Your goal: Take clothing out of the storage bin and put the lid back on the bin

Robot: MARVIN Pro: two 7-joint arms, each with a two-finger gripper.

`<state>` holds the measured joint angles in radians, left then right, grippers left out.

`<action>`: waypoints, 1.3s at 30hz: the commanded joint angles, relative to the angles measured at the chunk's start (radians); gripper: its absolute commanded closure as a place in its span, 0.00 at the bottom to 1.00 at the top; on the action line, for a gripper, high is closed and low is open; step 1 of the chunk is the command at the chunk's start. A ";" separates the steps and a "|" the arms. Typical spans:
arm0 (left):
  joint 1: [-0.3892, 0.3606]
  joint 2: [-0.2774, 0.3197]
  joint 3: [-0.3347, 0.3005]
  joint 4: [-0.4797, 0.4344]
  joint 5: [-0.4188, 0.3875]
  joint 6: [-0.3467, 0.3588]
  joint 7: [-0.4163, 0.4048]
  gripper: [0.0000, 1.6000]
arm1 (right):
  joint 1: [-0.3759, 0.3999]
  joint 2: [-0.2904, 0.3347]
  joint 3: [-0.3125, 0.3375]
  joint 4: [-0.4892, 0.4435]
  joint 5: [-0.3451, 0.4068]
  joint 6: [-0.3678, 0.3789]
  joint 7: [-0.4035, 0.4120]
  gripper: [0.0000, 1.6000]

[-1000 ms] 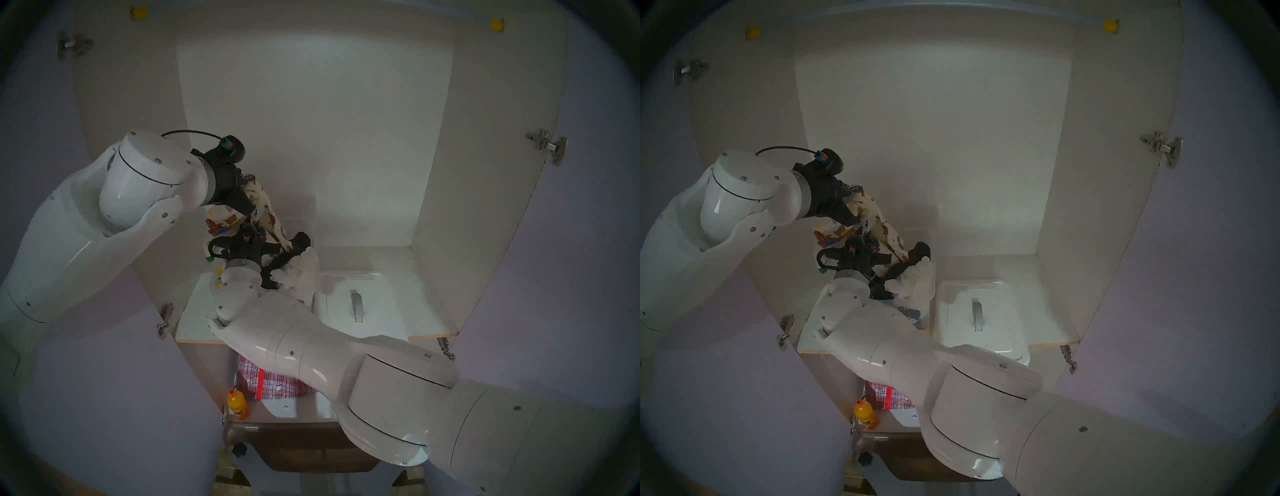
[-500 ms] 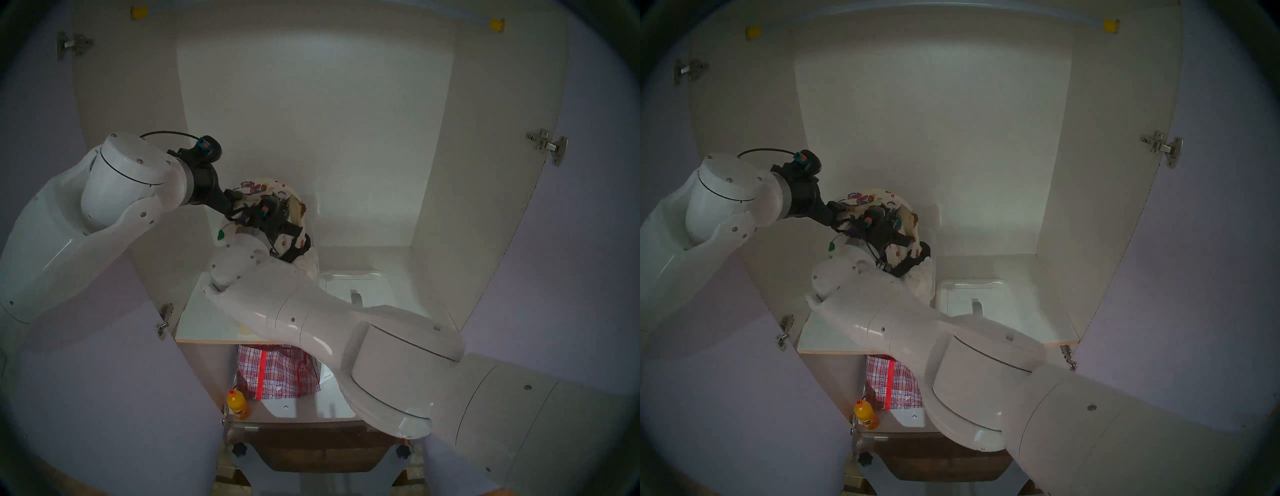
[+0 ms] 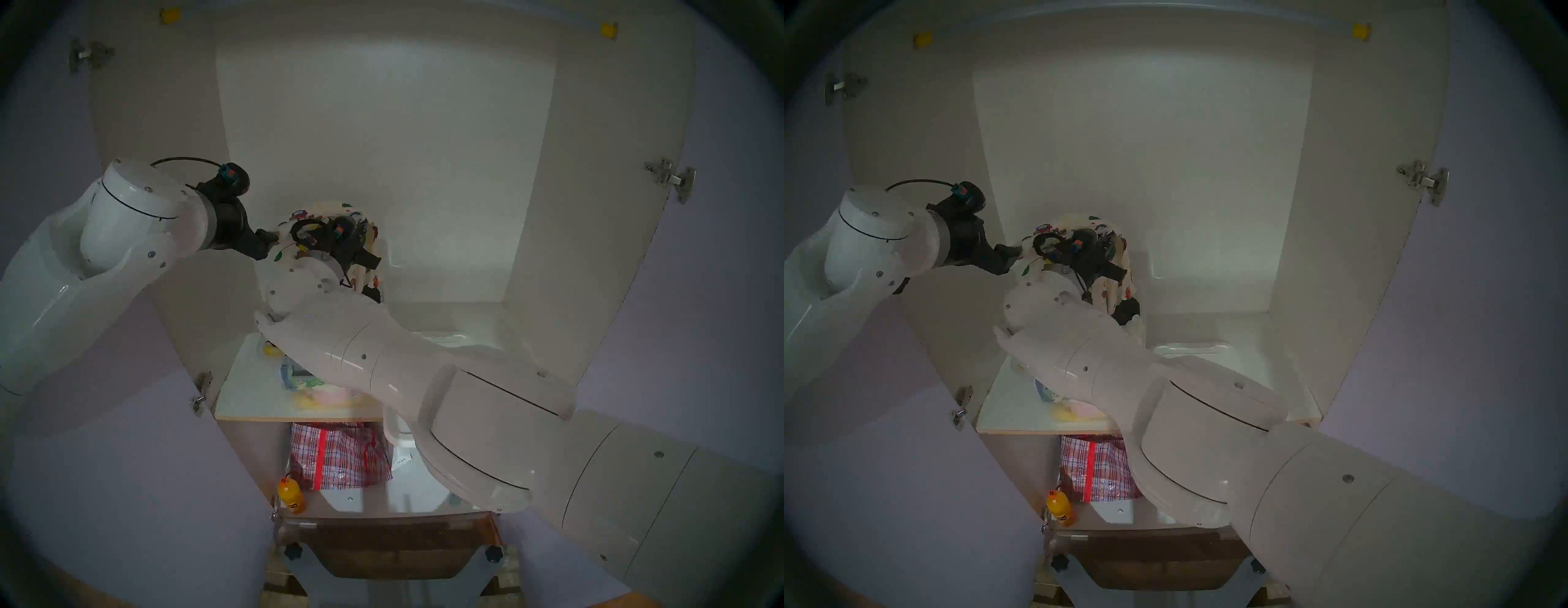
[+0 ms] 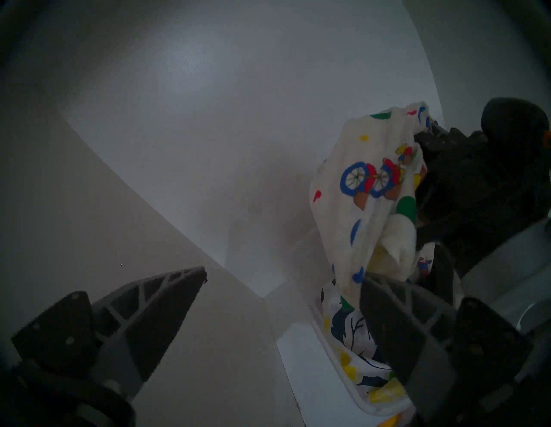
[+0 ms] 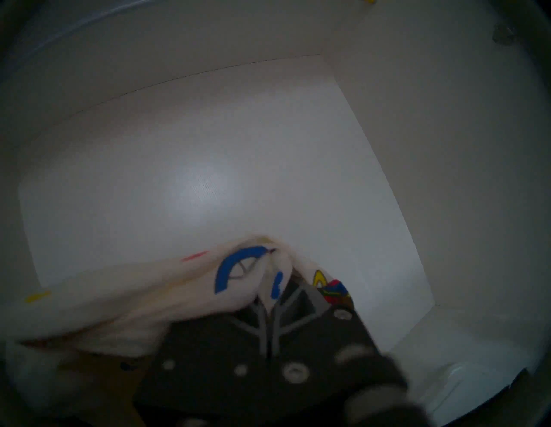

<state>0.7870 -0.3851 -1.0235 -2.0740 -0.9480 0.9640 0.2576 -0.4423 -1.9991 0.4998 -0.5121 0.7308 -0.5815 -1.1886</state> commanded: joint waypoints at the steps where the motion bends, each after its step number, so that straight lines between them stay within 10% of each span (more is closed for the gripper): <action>1: 0.025 0.065 -0.030 0.018 -0.005 -0.010 0.021 0.00 | 0.077 -0.008 0.027 -0.003 0.008 -0.036 0.018 1.00; 18: 0.296 0.065 -0.028 0.086 0.027 -0.173 0.132 0.00 | 0.258 -0.008 0.228 0.001 0.148 -0.025 -0.022 1.00; 39: 0.380 0.065 -0.065 0.084 0.030 -0.306 0.211 0.00 | 0.423 -0.008 0.335 0.157 0.262 -0.026 -0.001 1.00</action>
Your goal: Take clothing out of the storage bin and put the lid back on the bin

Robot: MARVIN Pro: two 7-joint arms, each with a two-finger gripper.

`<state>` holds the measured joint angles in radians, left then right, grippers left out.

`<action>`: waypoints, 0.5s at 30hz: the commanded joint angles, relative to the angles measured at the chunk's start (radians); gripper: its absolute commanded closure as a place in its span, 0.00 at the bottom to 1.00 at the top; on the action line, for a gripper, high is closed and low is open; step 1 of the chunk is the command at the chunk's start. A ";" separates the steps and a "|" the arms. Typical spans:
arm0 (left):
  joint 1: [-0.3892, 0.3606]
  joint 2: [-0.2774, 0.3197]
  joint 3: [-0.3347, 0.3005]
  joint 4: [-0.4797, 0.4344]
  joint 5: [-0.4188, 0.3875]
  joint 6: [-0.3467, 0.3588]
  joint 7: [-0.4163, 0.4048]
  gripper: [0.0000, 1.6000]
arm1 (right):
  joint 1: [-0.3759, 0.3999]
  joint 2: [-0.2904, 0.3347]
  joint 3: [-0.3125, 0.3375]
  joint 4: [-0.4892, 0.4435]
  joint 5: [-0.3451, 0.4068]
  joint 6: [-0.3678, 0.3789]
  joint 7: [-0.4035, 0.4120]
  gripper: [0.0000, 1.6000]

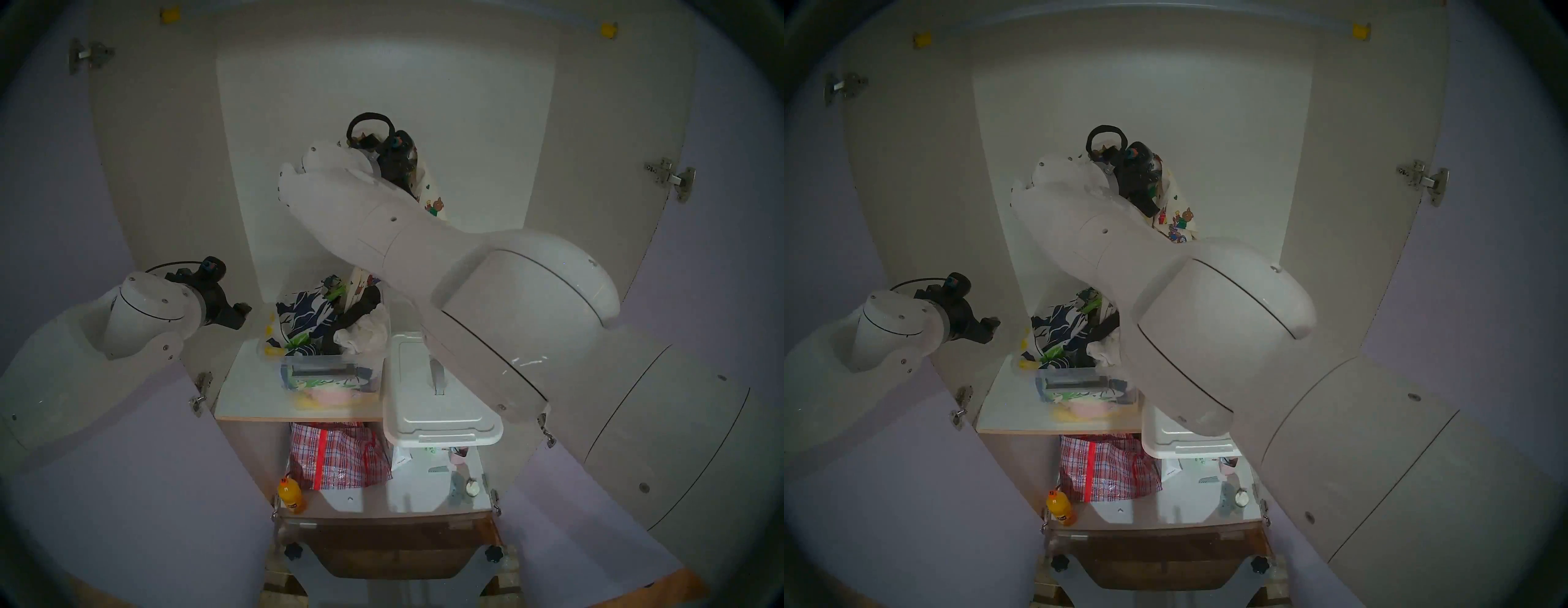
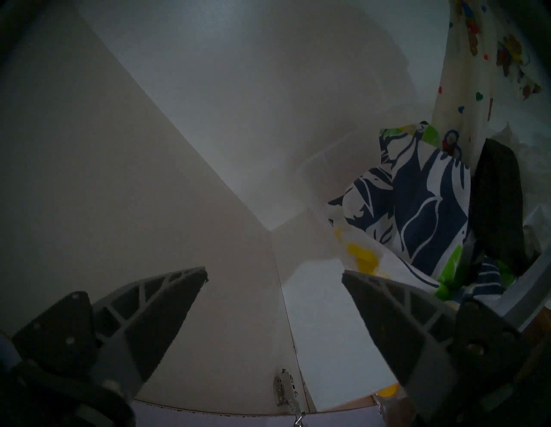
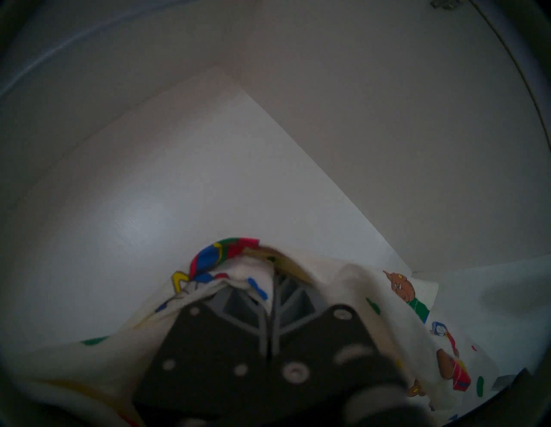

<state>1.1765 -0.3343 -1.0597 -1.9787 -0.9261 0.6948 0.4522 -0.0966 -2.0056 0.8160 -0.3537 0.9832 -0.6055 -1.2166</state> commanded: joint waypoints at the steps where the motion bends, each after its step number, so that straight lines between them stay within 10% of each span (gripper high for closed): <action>1: -0.008 0.015 -0.029 -0.011 0.007 -0.040 0.019 0.00 | 0.087 -0.002 0.023 0.002 0.015 0.000 0.028 1.00; 15: 0.012 0.017 -0.028 -0.015 0.005 -0.087 0.058 0.00 | 0.250 0.012 0.085 0.045 0.092 0.002 0.064 1.00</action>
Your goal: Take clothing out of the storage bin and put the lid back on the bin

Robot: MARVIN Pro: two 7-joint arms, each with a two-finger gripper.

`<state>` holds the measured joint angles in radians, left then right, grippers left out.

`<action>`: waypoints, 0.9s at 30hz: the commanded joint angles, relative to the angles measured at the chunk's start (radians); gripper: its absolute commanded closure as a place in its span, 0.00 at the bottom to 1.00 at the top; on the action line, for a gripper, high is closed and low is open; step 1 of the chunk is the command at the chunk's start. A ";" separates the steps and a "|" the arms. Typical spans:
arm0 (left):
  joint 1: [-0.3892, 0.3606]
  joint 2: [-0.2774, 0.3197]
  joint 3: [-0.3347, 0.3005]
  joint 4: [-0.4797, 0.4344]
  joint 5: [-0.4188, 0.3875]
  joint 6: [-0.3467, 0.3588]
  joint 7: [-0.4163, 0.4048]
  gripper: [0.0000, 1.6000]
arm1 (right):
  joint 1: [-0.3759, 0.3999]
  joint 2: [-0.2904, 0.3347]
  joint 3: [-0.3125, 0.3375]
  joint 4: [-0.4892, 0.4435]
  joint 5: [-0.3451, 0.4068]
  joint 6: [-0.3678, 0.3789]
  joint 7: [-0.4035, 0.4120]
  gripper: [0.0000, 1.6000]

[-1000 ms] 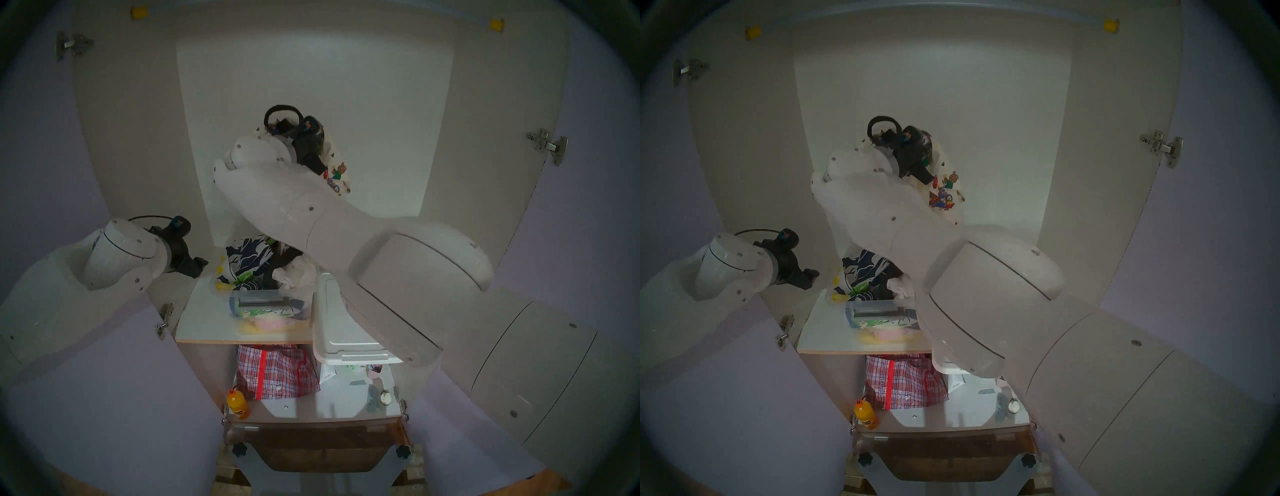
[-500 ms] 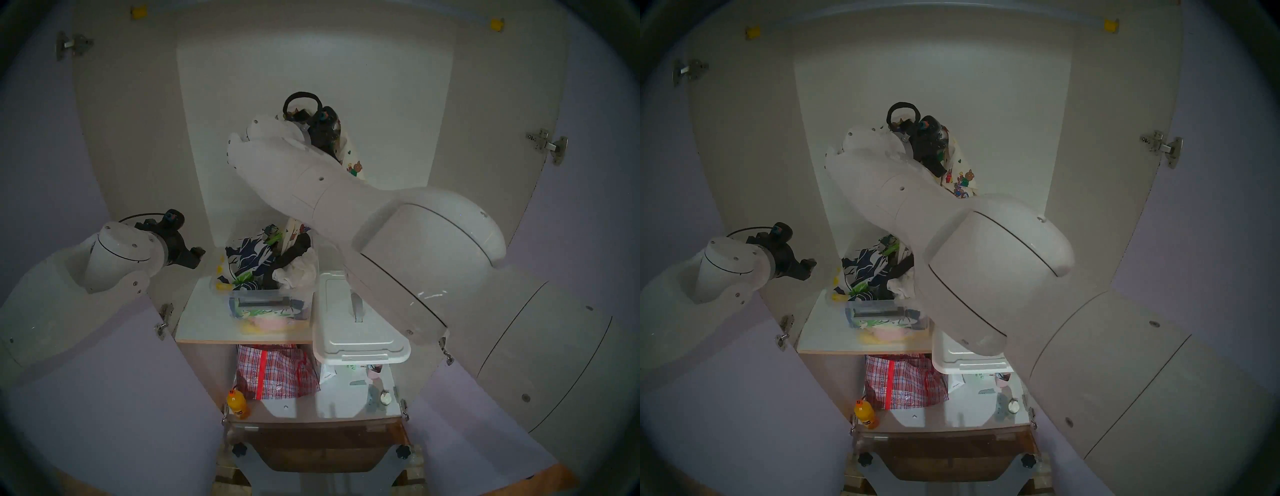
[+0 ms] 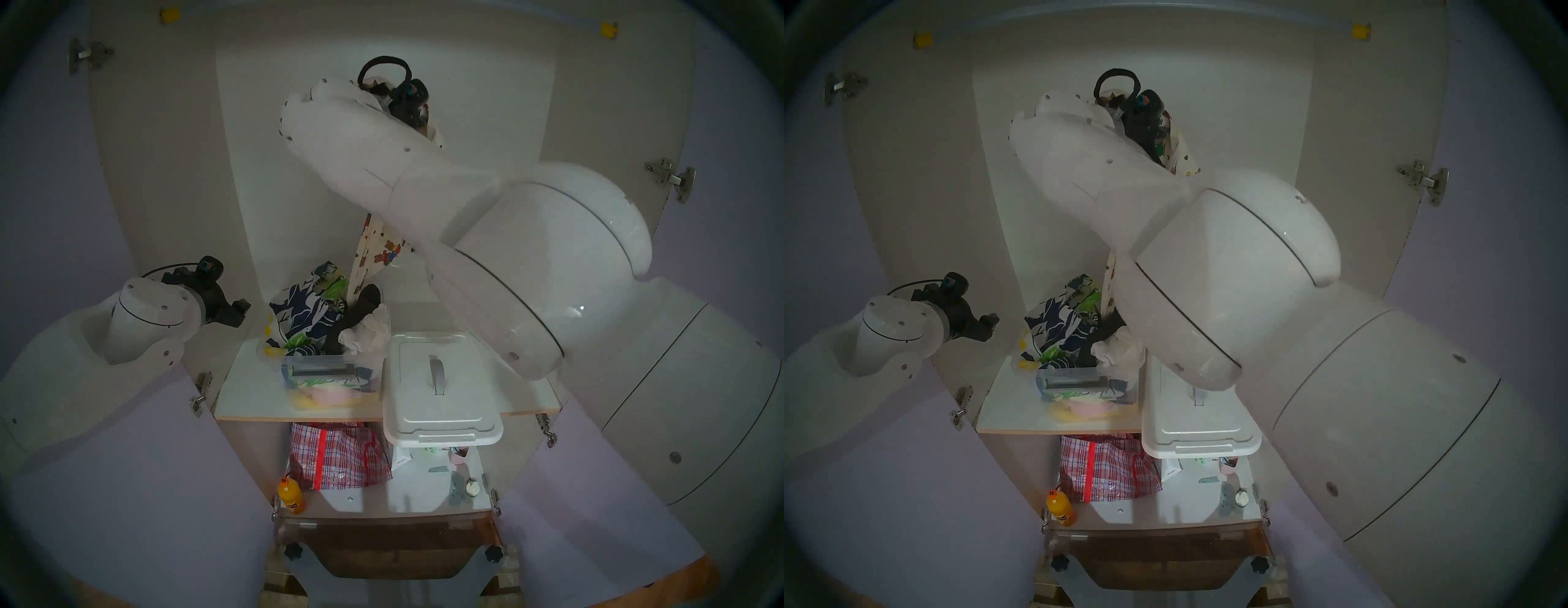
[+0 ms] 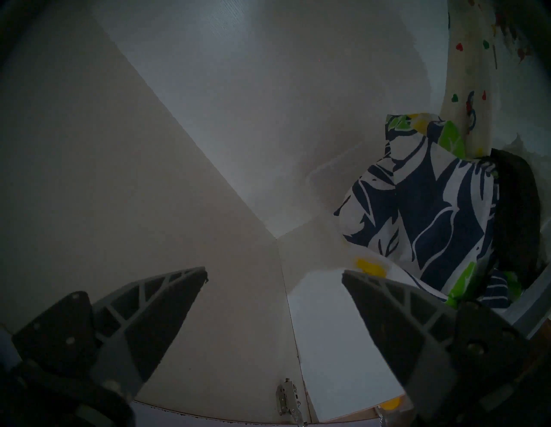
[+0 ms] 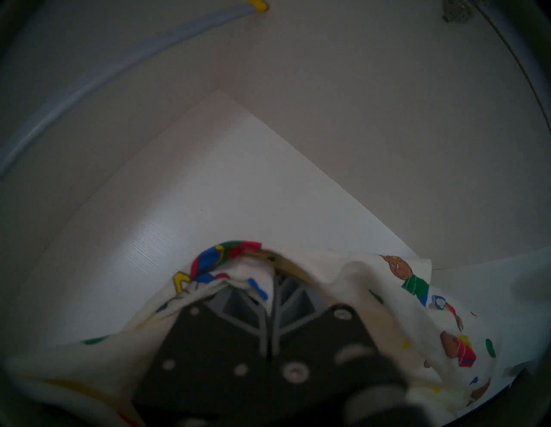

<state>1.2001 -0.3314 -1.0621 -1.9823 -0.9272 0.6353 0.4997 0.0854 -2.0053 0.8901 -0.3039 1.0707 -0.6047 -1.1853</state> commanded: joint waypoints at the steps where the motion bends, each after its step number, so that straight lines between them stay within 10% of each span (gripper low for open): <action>1: -0.012 0.014 -0.025 -0.011 0.006 -0.028 0.012 0.00 | 0.075 0.015 0.013 -0.004 0.007 0.003 0.034 1.00; 27: 0.000 0.011 -0.016 -0.011 0.003 -0.053 0.053 0.00 | 0.219 0.085 0.061 0.020 0.069 0.044 0.085 1.00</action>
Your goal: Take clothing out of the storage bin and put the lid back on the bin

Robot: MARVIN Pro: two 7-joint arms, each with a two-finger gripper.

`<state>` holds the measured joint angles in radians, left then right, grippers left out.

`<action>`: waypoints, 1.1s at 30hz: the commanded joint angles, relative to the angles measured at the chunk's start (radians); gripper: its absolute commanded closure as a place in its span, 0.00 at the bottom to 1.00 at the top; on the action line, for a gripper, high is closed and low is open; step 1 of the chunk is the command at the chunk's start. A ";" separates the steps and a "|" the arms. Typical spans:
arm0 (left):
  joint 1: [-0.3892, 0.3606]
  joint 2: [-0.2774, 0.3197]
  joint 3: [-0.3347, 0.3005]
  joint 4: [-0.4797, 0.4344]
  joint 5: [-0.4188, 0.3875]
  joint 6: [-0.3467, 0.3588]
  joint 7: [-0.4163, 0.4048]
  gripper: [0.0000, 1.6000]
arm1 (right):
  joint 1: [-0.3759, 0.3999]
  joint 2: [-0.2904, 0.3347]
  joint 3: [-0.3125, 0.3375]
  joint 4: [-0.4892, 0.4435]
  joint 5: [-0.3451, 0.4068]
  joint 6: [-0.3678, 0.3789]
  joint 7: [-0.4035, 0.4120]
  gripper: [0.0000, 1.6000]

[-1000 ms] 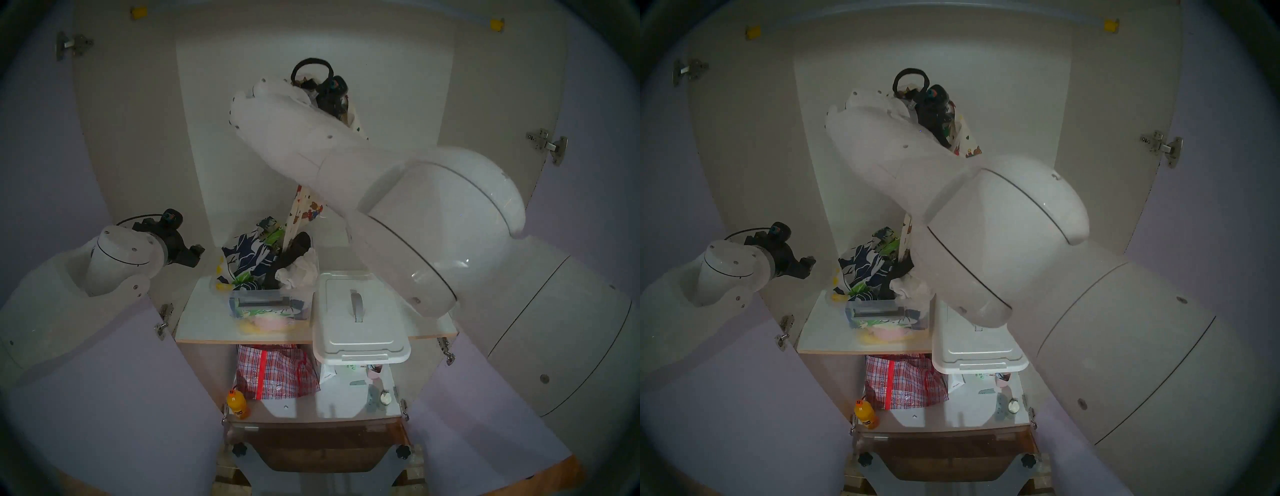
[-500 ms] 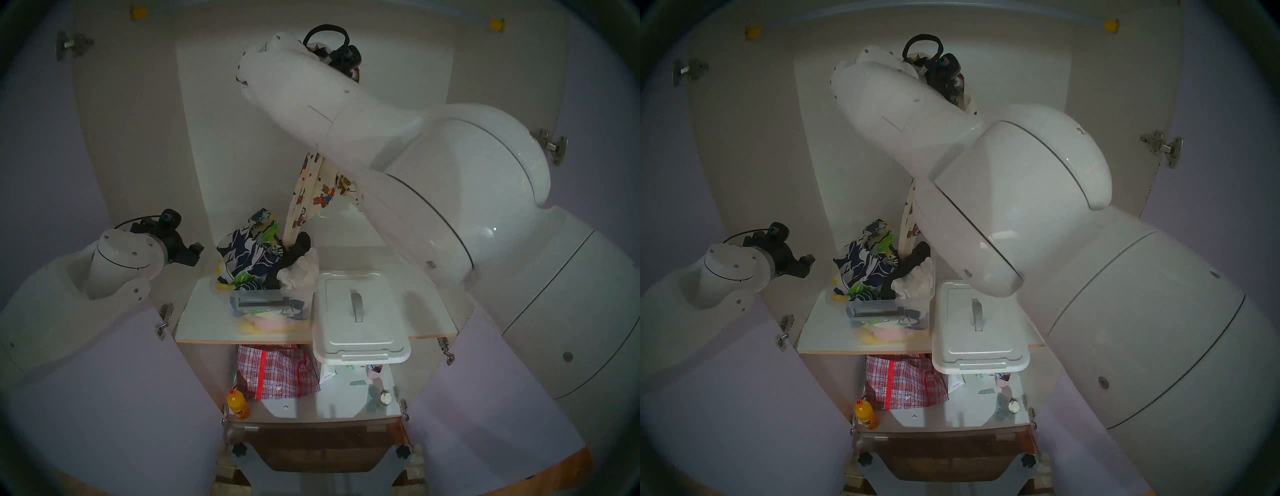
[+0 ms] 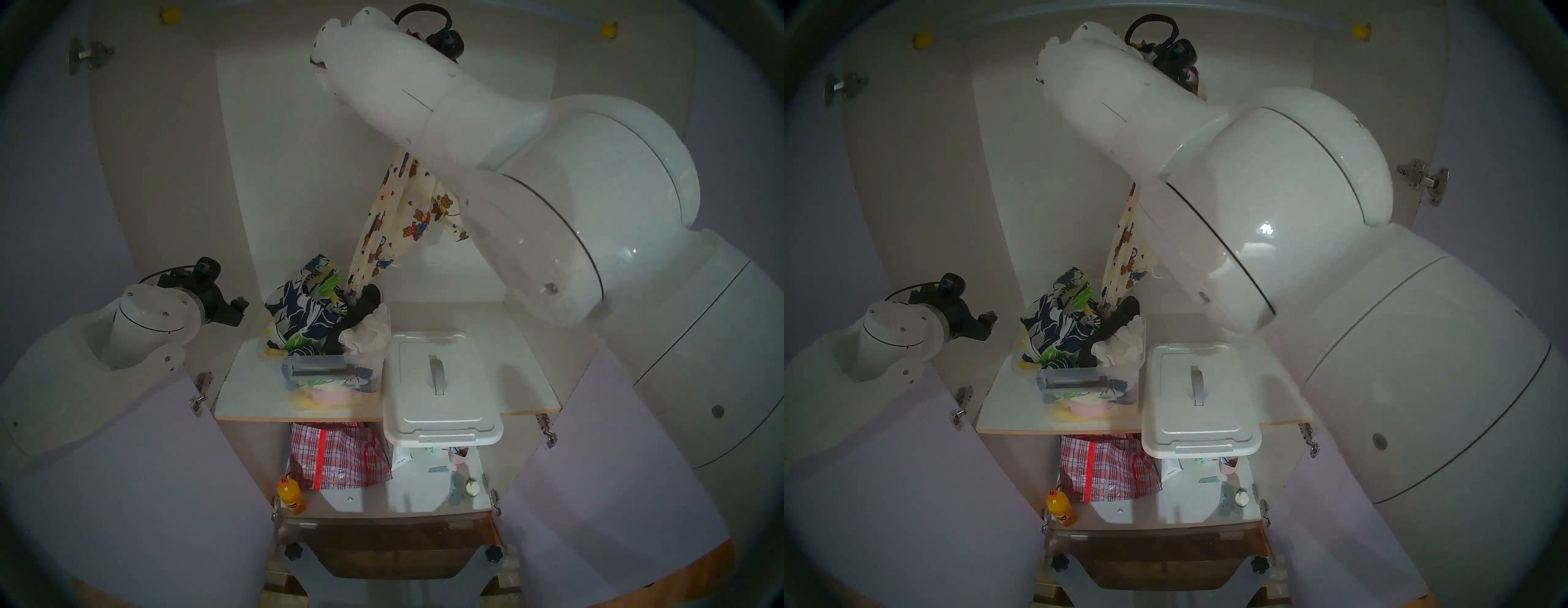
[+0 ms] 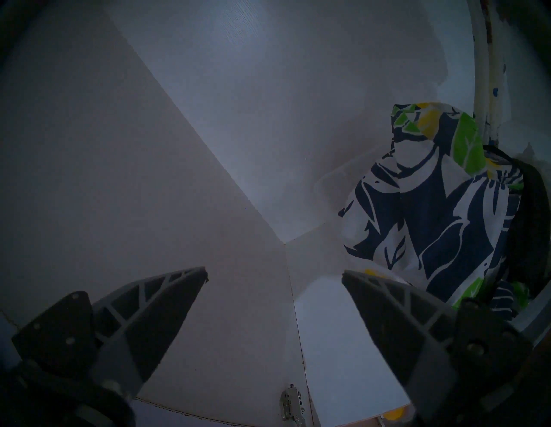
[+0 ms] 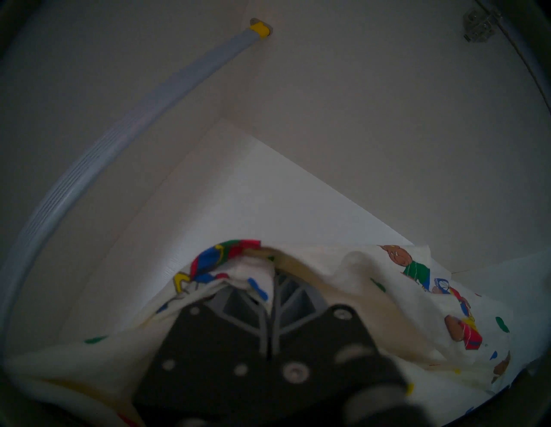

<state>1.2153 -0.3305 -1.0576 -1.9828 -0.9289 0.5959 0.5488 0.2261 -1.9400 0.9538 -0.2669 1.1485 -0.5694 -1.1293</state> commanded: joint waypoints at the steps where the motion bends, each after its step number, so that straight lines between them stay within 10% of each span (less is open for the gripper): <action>1: -0.015 0.010 -0.020 -0.010 0.004 -0.014 0.005 0.00 | 0.081 0.024 -0.001 -0.015 -0.007 0.011 0.031 1.00; 33: -0.012 0.008 -0.003 -0.010 0.003 -0.017 0.038 0.00 | 0.189 0.118 0.004 0.010 0.011 0.045 0.075 1.00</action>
<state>1.2205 -0.3296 -1.0411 -1.9819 -0.9297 0.5900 0.5848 0.3430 -1.8399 0.9603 -0.2386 1.1685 -0.5317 -1.0769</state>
